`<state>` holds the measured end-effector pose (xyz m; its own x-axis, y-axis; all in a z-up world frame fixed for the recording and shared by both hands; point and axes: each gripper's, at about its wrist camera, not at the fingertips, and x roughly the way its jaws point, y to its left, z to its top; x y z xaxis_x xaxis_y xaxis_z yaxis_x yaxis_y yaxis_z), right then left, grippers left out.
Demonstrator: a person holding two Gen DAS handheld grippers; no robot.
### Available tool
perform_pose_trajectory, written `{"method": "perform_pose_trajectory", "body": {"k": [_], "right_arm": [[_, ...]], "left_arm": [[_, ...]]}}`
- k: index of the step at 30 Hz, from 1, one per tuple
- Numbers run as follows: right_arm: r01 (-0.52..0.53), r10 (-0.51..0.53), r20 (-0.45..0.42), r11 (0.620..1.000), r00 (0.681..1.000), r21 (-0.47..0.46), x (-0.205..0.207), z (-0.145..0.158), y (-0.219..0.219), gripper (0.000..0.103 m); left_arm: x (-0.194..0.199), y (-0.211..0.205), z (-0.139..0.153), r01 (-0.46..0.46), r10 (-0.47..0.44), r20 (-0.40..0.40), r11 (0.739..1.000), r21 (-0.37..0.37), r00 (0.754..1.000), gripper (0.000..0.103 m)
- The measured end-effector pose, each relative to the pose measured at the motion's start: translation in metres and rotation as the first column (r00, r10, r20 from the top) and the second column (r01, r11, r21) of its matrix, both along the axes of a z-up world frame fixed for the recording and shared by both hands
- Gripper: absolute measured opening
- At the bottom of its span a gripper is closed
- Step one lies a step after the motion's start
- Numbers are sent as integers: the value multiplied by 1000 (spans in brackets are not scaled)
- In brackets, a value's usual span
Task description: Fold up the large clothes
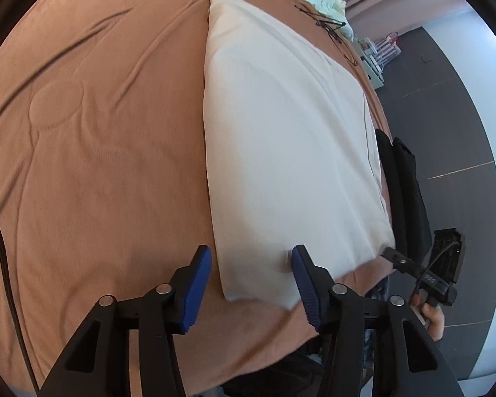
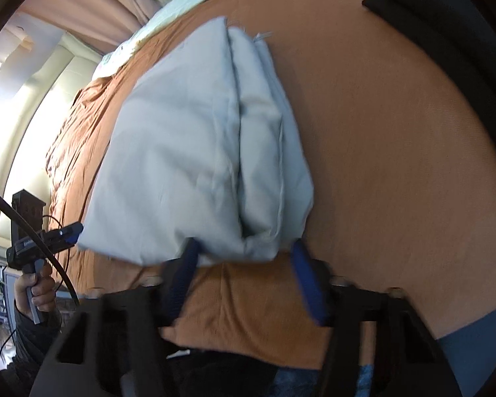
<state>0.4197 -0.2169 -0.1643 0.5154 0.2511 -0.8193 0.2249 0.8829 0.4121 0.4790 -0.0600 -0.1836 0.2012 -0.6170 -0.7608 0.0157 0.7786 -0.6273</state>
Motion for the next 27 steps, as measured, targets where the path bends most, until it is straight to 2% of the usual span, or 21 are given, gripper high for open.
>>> {"method": "perform_pose_trajectory", "body": {"k": [1, 2, 3, 7, 11, 14, 15, 16, 18, 20, 27], "right_arm": [[-3, 3, -5, 1000, 1000, -8, 4, -3, 2, 28], [7, -7, 1, 1000, 1000, -30, 7, -3, 2, 12], [14, -14, 11, 1000, 1000, -25, 6, 0, -3, 10], [64, -63, 62, 998, 996, -16, 5, 7, -10, 9], [91, -90, 43, 995, 995, -29, 11, -3, -11, 10], [88, -87, 31, 996, 996, -31, 14, 1, -6, 15], [82, -81, 33, 996, 996, -25, 15, 4, -7, 19], [73, -72, 45, 997, 996, -11, 9, 9, -11, 25], [77, -77, 74, 997, 994, 4, 9, 14, -19, 78], [90, -89, 108, 996, 990, -6, 17, 19, -27, 80], [25, -31, 103, 998, 994, 55, 69, 2, -44, 80]], "left_arm": [[-1, -1, -2, 5, -5, -9, 1000, -9, 1000, 40], [-1, -3, -3, 9, -10, -19, 1000, -16, 1000, 38], [-2, -3, -4, 8, -8, -20, 1000, -9, 1000, 37], [-6, -15, -3, 45, -45, -7, 999, 25, 999, 37], [-4, -20, -8, 67, -66, -23, 997, 45, 998, 37], [-3, -17, 0, 88, -88, -8, 995, 51, 996, 42], [-2, -16, 4, 98, -98, 4, 994, 47, 995, 44], [1, -15, 7, 103, -103, 13, 994, 44, 995, 51], [8, -10, 12, 89, -90, 36, 995, 39, 995, 62], [18, -9, 15, 60, -63, 58, 997, 43, 996, 63], [63, -4, 3, -9, 8, 70, 1000, 13, 998, 63]]}}
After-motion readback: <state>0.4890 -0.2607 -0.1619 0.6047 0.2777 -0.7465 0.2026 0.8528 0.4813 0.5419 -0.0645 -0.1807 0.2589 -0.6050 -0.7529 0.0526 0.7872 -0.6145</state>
